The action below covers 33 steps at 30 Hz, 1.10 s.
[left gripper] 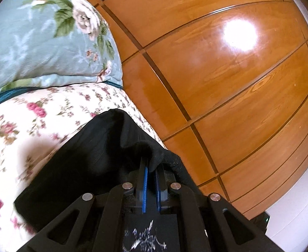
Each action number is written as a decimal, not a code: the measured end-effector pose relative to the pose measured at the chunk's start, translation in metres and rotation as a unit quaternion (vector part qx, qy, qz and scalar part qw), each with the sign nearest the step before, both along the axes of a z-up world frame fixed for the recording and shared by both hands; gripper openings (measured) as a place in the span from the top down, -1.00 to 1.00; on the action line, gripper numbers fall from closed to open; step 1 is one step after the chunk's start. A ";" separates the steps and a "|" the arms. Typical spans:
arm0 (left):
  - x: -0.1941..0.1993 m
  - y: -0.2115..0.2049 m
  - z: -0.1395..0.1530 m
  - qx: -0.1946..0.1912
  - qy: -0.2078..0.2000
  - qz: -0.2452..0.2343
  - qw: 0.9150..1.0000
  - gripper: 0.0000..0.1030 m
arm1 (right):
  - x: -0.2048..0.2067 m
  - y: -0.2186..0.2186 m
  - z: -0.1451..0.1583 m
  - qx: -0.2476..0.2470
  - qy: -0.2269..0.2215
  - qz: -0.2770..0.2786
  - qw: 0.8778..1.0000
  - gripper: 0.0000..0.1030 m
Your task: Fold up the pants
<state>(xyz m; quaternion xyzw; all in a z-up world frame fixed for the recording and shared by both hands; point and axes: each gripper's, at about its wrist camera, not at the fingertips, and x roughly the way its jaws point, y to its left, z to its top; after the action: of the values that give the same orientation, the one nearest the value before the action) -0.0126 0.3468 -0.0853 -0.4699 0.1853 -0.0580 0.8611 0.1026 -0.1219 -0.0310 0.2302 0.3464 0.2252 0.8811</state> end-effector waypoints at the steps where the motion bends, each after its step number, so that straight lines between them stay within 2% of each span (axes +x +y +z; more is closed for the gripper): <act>1: -0.003 0.002 -0.003 -0.006 0.003 0.001 1.000 0.89 | -0.008 0.000 -0.006 0.001 0.000 -0.002 1.000 0.77; 6: -0.019 0.001 -0.024 -0.019 0.027 0.004 0.999 0.89 | -0.035 0.004 -0.037 -0.012 0.010 0.000 1.000 0.77; 10: -0.034 -0.003 -0.035 -0.030 0.037 -0.005 0.999 0.89 | -0.041 0.008 -0.066 -0.032 0.032 0.005 0.999 0.77; 12: -0.041 -0.005 -0.044 -0.047 0.045 -0.014 0.998 0.76 | -0.040 0.008 -0.080 -0.037 0.048 0.004 0.998 0.77; 13: -0.046 -0.006 -0.047 -0.060 0.044 -0.015 0.997 0.53 | -0.039 0.006 -0.085 -0.035 0.052 0.004 0.998 0.77; 14: -0.050 -0.006 -0.051 -0.075 0.040 -0.017 0.996 0.40 | -0.040 0.005 -0.088 -0.031 0.052 0.004 0.998 0.77; 17: -0.063 -0.009 -0.058 -0.119 0.023 -0.029 0.992 0.23 | -0.040 0.003 -0.091 -0.027 0.043 0.006 0.999 0.77; 18: -0.066 -0.011 -0.058 -0.125 0.019 -0.032 0.991 0.19 | -0.040 0.003 -0.092 -0.028 0.040 0.007 0.999 0.77; 21: -0.069 -0.018 -0.054 -0.140 -0.002 -0.050 0.989 -0.08 | -0.040 -0.001 -0.095 -0.018 0.037 0.008 0.999 0.77; 23: -0.067 -0.025 -0.048 -0.134 -0.007 -0.056 0.989 -0.27 | -0.040 -0.002 -0.097 -0.013 0.036 0.009 0.999 0.77; 26: -0.054 -0.030 -0.045 -0.111 0.016 -0.053 0.992 -0.28 | -0.041 0.001 -0.096 -0.014 0.034 0.009 0.999 0.77; 28: -0.045 -0.031 -0.047 -0.109 0.034 -0.051 0.992 -0.28 | -0.041 0.000 -0.096 -0.011 0.035 0.009 0.999 0.76; 30: -0.037 -0.033 -0.044 -0.103 0.039 -0.045 0.993 -0.25 | -0.041 -0.001 -0.095 -0.004 0.040 0.010 0.999 0.68; 31: -0.034 -0.033 -0.043 -0.097 0.040 -0.044 0.993 -0.21 | -0.041 -0.004 -0.094 0.002 0.047 0.010 0.999 0.59; 33: -0.027 -0.033 -0.037 -0.081 0.045 -0.043 0.995 0.01 | -0.043 -0.013 -0.092 0.023 0.055 0.003 0.998 0.30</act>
<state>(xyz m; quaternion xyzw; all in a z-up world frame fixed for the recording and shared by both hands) -0.0399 0.3136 -0.1227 -0.5319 0.2386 -0.0883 0.8077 0.0596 -0.1348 -0.1228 0.2608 0.3896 0.2229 0.8547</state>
